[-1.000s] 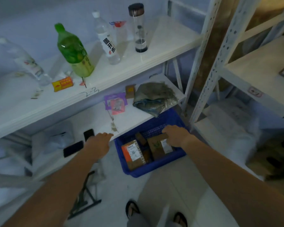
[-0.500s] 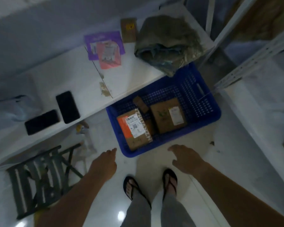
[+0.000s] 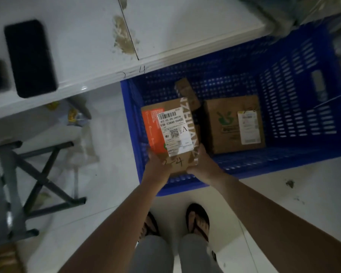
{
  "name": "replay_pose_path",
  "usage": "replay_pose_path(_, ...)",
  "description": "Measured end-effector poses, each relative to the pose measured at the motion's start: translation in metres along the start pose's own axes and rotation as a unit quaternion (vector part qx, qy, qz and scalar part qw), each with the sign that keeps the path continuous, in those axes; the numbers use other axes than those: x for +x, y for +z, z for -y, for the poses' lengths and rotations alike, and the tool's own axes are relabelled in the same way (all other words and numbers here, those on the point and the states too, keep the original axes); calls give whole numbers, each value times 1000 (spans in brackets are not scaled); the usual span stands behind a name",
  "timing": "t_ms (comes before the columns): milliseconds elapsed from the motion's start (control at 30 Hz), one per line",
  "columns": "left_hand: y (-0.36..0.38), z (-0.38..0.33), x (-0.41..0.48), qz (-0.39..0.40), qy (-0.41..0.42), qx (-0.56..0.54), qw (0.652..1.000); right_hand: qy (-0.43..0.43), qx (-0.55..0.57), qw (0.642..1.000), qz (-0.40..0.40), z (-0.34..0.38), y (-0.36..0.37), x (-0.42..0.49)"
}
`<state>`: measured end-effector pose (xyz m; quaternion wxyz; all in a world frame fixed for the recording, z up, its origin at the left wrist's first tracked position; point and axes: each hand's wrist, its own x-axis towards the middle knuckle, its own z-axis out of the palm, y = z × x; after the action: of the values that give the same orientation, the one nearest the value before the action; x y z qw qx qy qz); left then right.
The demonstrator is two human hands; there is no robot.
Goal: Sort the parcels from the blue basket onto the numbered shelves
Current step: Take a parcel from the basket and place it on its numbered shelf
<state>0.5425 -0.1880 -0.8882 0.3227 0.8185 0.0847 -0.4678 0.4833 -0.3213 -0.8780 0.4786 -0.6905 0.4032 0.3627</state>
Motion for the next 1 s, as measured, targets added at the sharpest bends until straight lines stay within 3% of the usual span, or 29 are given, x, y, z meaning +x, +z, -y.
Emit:
replay_pose_path(167, 2, -7, -2, -39, 5, -29, 999, -1, 95, 995, -12, -12, -1, 2)
replay_pose_path(433, -26, -67, -83, -85, 136, -8, 987, -106, 140, 981, -78, 14, -53, -72)
replay_pose_path(633, -49, -130, -161, -55, 195, 27, 979, -179, 131, 966, -133, 41, -132, -180)
replay_pose_path(1000, -69, -268, -359, 0, 366, 74, 927, -224, 173, 926, -250, 56, -235, -423)
